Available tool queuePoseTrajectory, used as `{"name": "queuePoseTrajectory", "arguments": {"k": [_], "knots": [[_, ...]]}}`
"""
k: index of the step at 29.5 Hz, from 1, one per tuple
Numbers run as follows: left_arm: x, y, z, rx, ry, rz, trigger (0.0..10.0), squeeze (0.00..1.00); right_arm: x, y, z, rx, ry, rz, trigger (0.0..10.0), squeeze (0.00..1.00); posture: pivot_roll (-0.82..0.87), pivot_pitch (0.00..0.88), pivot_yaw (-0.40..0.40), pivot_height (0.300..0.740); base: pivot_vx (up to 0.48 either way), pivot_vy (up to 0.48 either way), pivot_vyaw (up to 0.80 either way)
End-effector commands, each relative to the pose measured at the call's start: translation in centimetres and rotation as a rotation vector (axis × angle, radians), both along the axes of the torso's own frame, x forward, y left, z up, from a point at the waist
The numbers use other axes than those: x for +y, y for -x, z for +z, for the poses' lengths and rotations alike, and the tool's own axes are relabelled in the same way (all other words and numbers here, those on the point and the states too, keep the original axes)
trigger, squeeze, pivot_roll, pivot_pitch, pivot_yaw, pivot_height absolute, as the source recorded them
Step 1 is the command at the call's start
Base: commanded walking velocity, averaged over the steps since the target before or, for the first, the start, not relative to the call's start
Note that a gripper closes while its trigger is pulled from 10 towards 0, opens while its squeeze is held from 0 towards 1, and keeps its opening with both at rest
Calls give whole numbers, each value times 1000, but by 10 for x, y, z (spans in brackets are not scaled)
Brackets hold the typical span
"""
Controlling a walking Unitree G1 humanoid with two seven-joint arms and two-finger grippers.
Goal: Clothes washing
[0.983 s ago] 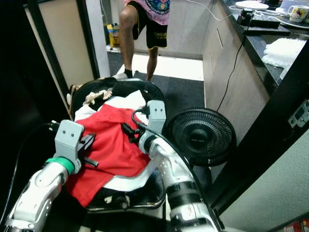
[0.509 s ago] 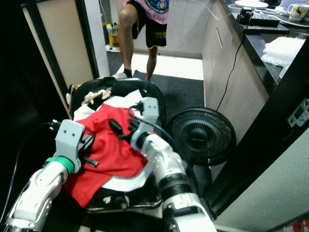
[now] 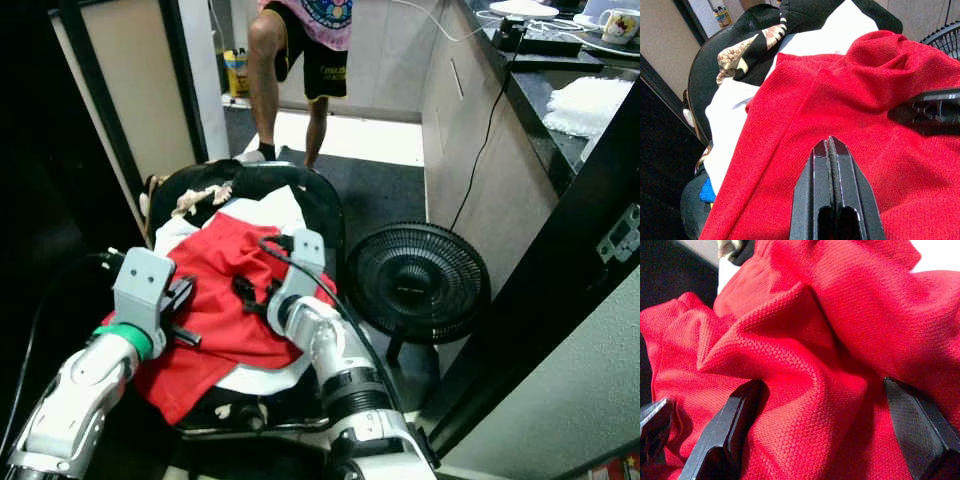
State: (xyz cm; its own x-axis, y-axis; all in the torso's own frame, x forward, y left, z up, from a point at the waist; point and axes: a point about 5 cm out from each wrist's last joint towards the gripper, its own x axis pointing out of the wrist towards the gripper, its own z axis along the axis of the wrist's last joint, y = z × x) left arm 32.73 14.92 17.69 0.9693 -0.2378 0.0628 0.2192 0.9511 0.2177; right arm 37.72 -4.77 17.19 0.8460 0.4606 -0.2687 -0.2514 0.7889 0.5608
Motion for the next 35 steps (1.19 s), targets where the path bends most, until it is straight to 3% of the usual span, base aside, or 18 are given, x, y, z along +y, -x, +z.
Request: {"name": "queuePoseTrajectory", "arguments": {"k": [1,3,4,21,27,35], "knots": [[2,0,-5,31,-4,2,10000,0,6,1,0,47,-36,-8,10000,0,-35,129,72,740,0,0,0],[2,0,-5,30,-5,2,10000,0,6,1,2,39,-46,-9,10000,0,-34,128,73,740,0,0,0],[2,0,-5,29,-5,1,10000,0,5,0,6,40,-55,-16,0,0,-34,128,73,740,0,0,0],[1,-3,-3,15,-1,5,10000,0,-7,-4,27,-55,-134,-68,0,0,-33,111,69,740,0,0,0],[1,-4,-2,13,4,10,10000,0,-20,-1,38,-182,-117,-54,0,0,-35,80,63,740,0,0,0],[1,-3,-5,14,6,20,10000,0,-39,4,33,-243,-99,-109,0,0,-31,44,55,740,0,0,0]]}}
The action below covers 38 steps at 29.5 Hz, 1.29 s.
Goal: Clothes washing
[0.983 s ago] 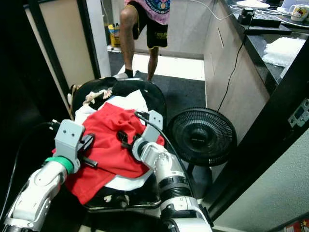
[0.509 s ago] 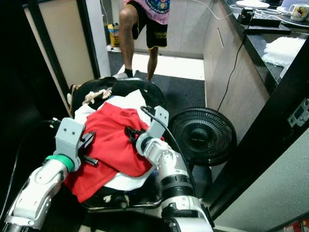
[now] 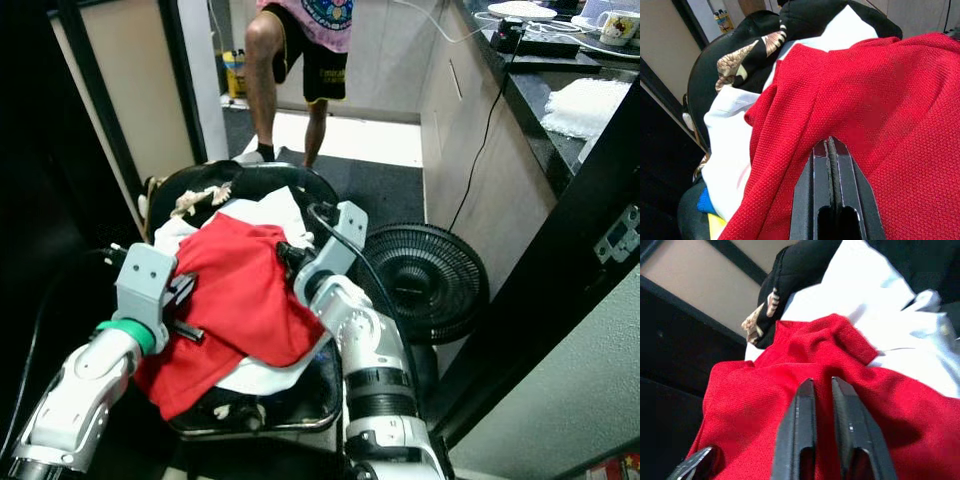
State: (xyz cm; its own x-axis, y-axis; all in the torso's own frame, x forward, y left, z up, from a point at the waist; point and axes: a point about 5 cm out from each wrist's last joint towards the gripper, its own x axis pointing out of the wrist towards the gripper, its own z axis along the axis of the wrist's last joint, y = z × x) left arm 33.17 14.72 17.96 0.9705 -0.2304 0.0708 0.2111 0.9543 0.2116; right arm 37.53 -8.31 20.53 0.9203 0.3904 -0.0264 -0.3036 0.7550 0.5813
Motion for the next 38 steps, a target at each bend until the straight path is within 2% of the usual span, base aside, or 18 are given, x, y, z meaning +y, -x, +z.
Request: {"name": "queuePoseTrajectory", "arguments": {"k": [1,5,7,8,10,11,12,16,18,21,23,25,27,32,33,34,35,38], "knots": [[3,2,-8,20,-2,13,10000,0,-3,2,0,-20,6,-14,0,0,-31,44,55,740,0,0,0],[4,3,-10,26,6,24,10000,0,-16,2,1,-40,-15,-59,0,0,-30,26,50,740,0,0,0],[4,3,-11,23,11,35,10000,0,-23,2,6,-85,-9,-90,0,0,-26,22,46,740,0,0,0],[4,2,-10,20,16,42,10000,0,-24,2,10,-111,-18,-96,4157,0,-25,22,45,740,0,0,0],[4,2,-10,20,16,42,10000,0,-24,2,10,-111,-18,-96,4157,0,-25,22,45,740,0,0,0],[5,2,-10,18,20,49,10000,0,-24,2,15,-137,-43,-90,10000,129,-25,23,44,740,0,0,0],[5,2,-9,17,20,54,10000,0,-22,3,19,-156,-77,-72,10000,1000,-26,27,44,740,0,0,0],[5,1,-9,17,21,56,10000,0,-19,3,21,-154,-86,-41,10000,1000,-26,32,45,740,0,0,0],[4,1,-9,19,18,50,10000,0,-5,1,3,-53,-16,17,10000,1000,-27,42,48,740,0,0,0],[3,0,-9,20,16,45,10000,0,-2,-1,-7,9,-12,13,10000,1000,-28,48,51,740,0,0,0],[2,0,-9,26,9,36,10000,0,-1,-8,-17,108,-81,-50,10000,1000,-27,50,52,740,0,0,0],[2,0,-9,26,9,36,10000,0,-1,-8,-17,108,-81,-50,10000,1000,-27,50,52,740,0,0,0],[2,1,-10,31,4,31,10000,0,-2,-13,-21,168,-138,-110,10000,1000,-23,61,57,740,0,0,0],[2,1,-11,35,0,29,10000,0,-2,-17,-26,215,-141,-155,10000,1000,-23,70,58,740,0,0,0],[2,1,-11,37,-1,29,10000,0,0,-17,-29,232,-126,-155,10000,310,-22,71,59,740,0,0,0],[2,1,-11,37,-1,29,10000,0,0,-17,-29,232,-126,-155,10000,310,-22,71,59,740,0,0,0],[2,2,-11,38,-1,28,10000,0,1,-17,-31,243,-115,-152,10000,0,-22,71,59,740,0,0,0],[2,2,-12,39,-2,27,10000,0,6,-16,-34,262,-121,-128,10000,0,-22,77,61,740,0,0,0]]}}
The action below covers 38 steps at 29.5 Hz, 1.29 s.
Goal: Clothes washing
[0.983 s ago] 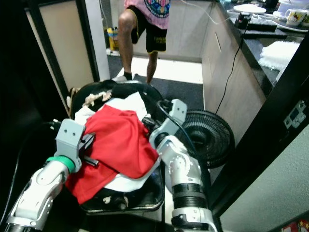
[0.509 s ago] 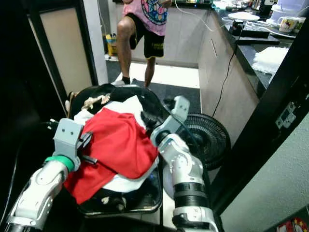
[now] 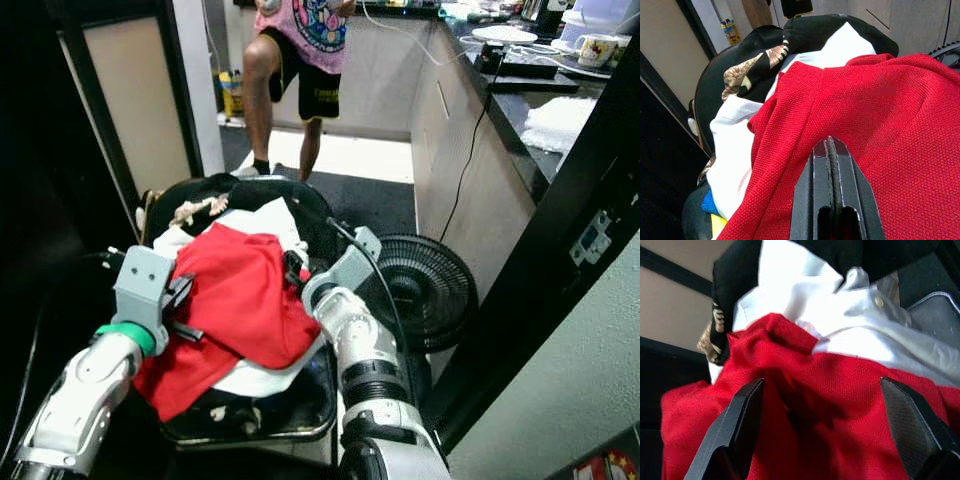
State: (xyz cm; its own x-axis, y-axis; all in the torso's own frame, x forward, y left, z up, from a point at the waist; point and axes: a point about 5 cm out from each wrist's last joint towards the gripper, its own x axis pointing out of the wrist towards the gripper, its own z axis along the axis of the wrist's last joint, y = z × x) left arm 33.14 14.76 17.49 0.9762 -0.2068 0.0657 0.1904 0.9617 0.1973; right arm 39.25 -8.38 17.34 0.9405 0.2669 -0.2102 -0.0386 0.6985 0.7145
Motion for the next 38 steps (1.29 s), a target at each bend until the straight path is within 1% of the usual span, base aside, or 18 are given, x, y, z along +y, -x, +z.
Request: {"name": "queuePoseTrajectory", "arguments": {"k": [1,7,11,13,14,15,18,19,20,21,26,27,28,29,30,31,32,38], "knots": [[1,2,-8,33,-16,1,10000,0,19,5,-6,33,-3,116,10000,0,-23,79,64,740,0,0,0],[0,2,-8,35,-18,-3,10000,0,40,13,-13,56,-5,269,10000,0,-21,79,62,740,0,0,0],[0,1,-7,34,-22,-5,10000,0,56,21,-17,24,71,388,10000,0,-21,78,62,740,0,0,0],[1,1,-7,34,-28,-5,10000,0,59,23,-21,-141,403,415,10000,0,-18,78,60,740,0,0,0],[1,1,-7,34,-28,-5,10000,0,59,23,-21,-141,403,415,10000,0,-18,78,60,740,0,0,0],[1,1,-7,34,-30,-5,10000,0,60,24,-22,-192,497,420,10000,0,-18,78,60,740,0,0,0],[1,1,-7,34,-30,-5,10000,0,60,24,-22,-192,497,420,10000,0,-18,78,60,740,0,0,0],[1,1,-7,35,-31,-6,10000,0,60,25,-27,-220,612,438,10000,0,-18,76,61,740,0,0,0],[1,1,-7,35,-31,-6,10000,0,60,25,-27,-220,612,438,10000,0,-18,76,61,740,0,0,0],[1,2,-7,36,-33,-6,10000,0,60,28,-35,-220,712,473,10000,0,-18,75,61,740,0,0,0],[1,1,-7,36,-36,-6,10000,0,60,33,-45,-219,840,537,10000,0,-17,75,60,740,0,0,0],[2,1,-7,35,-38,-5,10000,0,60,33,-46,-217,850,548,8314,0,-16,74,58,740,0,0,0],[2,1,-7,34,-39,-4,10000,0,59,33,-46,-218,852,547,4588,0,-15,74,58,740,0,0,0],[2,1,-7,34,-39,-4,10000,0,59,33,-46,-218,852,547,4588,0,-15,74,58,740,0,0,0],[2,1,-6,33,-39,-4,10000,0,59,33,-45,-226,854,547,3216,0,-15,73,58,740,0,0,0],[2,1,-6,33,-39,-4,10000,0,59,33,-45,-226,854,547,3216,0,-15,73,58,740,0,0,0],[2,1,-6,33,-40,-4,10000,0,58,32,-44,-236,856,544,0,0,-17,73,59,740,0,0,0],[2,1,-6,30,-40,-4,10000,0,56,30,-41,-274,845,529,0,0,-18,66,58,740,0,0,0]]}}
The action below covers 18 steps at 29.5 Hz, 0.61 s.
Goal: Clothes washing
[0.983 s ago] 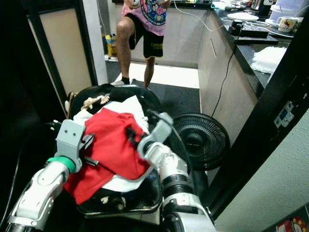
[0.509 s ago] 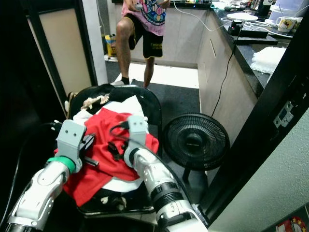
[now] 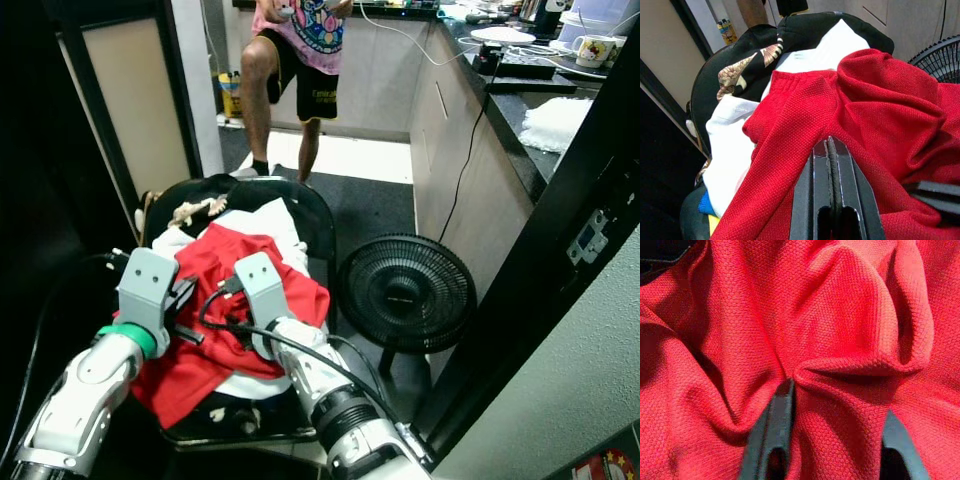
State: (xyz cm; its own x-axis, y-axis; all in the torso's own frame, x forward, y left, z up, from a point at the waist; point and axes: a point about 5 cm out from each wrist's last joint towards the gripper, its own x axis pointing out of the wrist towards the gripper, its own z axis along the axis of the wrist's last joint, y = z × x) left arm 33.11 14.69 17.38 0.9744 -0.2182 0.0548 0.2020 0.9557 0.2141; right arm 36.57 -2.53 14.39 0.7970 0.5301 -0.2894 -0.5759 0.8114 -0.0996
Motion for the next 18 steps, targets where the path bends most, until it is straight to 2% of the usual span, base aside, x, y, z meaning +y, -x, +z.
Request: {"name": "queuePoseTrajectory", "arguments": {"k": [1,7,8,10,11,14,15,16,17,18], "knots": [[3,1,-5,23,-22,7,10000,0,-3,4,-11,34,2,-6,0,0,-18,66,58,740,0,0,0],[2,0,-5,20,-21,7,10000,0,-3,4,-9,28,-20,-2,0,0,-17,63,57,740,0,0,0],[2,0,-5,19,-21,8,10000,0,-2,3,-3,14,-53,-5,0,0,-17,63,57,740,0,0,0],[2,0,-5,19,-21,8,10000,0,-2,3,-3,14,-53,-5,0,0,-17,63,57,740,0,0,0],[2,0,-5,19,-20,8,10000,0,-3,1,6,-26,-103,-22,0,0,-19,59,54,740,0,0,0],[2,0,-5,19,-20,8,10000,0,-3,1,6,-26,-103,-22,0,0,-19,59,54,740,0,0,0],[3,0,-5,19,-18,10,10000,0,-7,0,20,-71,-177,-42,0,0,-17,59,53,740,0,0,0],[3,0,-5,19,-18,10,10000,0,-7,0,20,-71,-177,-42,0,0,-17,59,53,740,0,0,0],[3,1,-5,19,-15,11,10000,0,-14,-1,34,-111,-258,-78,0,0,-17,58,49,740,0,0,0],[3,1,-5,19,-15,11,10000,0,-14,-1,34,-111,-258,-78,0,0,-17,58,49,740,0,0,0]]}}
